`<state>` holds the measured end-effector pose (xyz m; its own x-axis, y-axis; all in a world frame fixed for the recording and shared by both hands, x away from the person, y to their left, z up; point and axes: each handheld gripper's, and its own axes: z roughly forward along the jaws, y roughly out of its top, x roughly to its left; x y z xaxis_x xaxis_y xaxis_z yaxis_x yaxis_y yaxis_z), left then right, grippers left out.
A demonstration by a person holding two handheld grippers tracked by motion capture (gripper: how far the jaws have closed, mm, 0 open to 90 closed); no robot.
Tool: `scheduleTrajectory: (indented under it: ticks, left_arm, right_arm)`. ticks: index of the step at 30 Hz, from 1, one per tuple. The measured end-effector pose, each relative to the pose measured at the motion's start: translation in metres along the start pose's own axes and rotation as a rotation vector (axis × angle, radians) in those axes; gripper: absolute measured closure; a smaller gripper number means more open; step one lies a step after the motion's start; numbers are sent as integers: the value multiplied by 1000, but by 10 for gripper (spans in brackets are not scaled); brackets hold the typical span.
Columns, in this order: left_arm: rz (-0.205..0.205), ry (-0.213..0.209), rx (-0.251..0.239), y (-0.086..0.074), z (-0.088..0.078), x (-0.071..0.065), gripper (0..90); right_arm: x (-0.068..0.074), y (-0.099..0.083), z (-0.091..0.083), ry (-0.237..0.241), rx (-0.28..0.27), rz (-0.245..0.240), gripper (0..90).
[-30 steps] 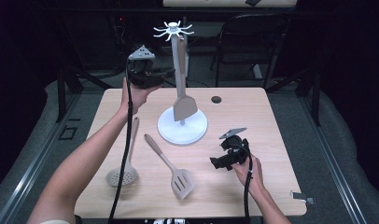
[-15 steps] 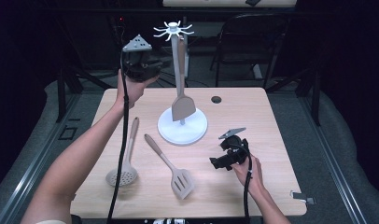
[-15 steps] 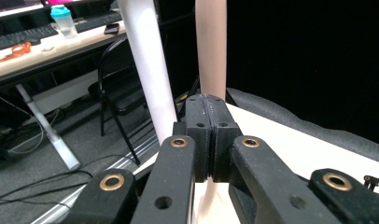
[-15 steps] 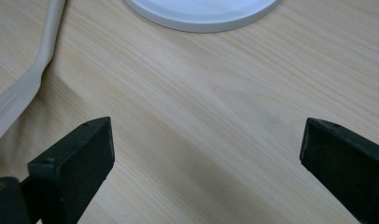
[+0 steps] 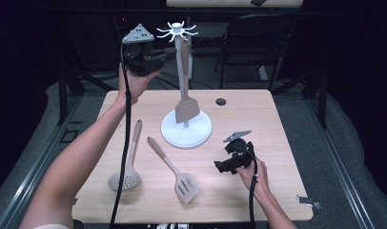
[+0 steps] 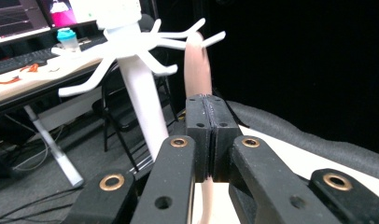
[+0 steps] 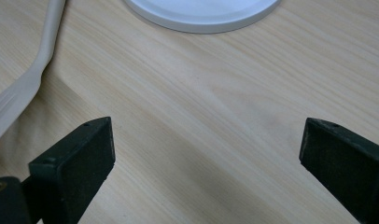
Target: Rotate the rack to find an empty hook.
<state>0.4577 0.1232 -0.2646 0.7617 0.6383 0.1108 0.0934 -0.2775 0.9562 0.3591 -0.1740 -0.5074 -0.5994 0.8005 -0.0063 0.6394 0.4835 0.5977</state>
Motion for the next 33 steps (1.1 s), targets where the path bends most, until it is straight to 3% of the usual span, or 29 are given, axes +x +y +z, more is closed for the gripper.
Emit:
scheduleTrajectory:
  ticks: [4, 9, 33]
  left_arm:
    - [9, 0, -12, 5, 0, -2, 894]
    - [6, 33, -18, 13, 0, 1, 895]
    - [-38, 94, -11, 9, -2, 21, 900]
  right_arm:
    - [0, 0, 0, 2, -4, 4, 32]
    - [0, 0, 0, -1, 3, 0, 32]
    - [0, 0, 1, -11, 16, -3, 36]
